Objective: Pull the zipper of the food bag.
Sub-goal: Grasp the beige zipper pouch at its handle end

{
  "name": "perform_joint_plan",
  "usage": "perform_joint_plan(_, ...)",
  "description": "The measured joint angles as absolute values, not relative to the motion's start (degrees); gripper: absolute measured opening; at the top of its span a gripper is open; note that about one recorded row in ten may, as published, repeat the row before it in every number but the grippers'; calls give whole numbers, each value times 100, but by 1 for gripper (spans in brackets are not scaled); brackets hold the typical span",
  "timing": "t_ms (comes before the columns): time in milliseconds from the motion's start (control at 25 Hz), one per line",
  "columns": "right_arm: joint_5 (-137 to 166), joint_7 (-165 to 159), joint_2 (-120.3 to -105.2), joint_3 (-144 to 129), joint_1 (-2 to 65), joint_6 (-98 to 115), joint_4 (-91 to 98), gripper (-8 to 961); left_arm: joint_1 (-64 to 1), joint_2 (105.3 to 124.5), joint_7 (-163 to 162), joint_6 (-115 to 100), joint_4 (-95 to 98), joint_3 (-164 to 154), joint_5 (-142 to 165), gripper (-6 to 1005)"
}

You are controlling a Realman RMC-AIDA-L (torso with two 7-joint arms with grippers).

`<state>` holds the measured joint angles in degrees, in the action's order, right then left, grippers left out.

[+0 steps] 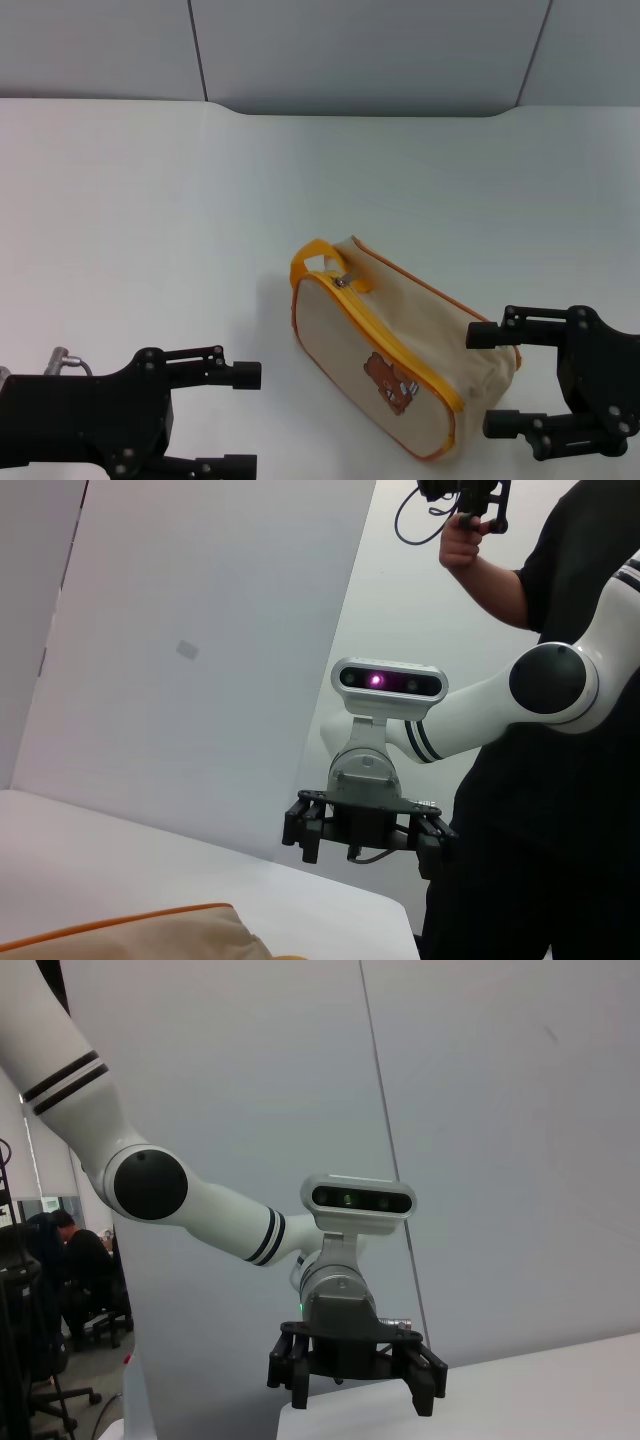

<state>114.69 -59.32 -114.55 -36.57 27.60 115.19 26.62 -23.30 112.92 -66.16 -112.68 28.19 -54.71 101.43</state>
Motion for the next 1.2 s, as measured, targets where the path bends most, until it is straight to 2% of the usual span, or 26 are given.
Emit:
perform_joint_plan(640,11470,-5923,-11452,-3656,2751,11574,2663,750,-2329,11284,-6624,-11233,2853,-5440,10143,819)
perform_joint_plan(920,11470,-5923,-11452,-3656,2736,11543,2663,750,-2528,11333,-6266,-9592,2899,-5381,10150,818)
perform_joint_plan(1080,11470,-5930,-11450,-3653,2729,11536,2663,749,-2807,11472,-5923,-8714,2901,-5433,10364,817)
perform_joint_plan(1200,11470,-5933,-11450,-3639,2713,11532,2663,749,-3057,11647,-5685,-8230,2901,-5439,10678,817)
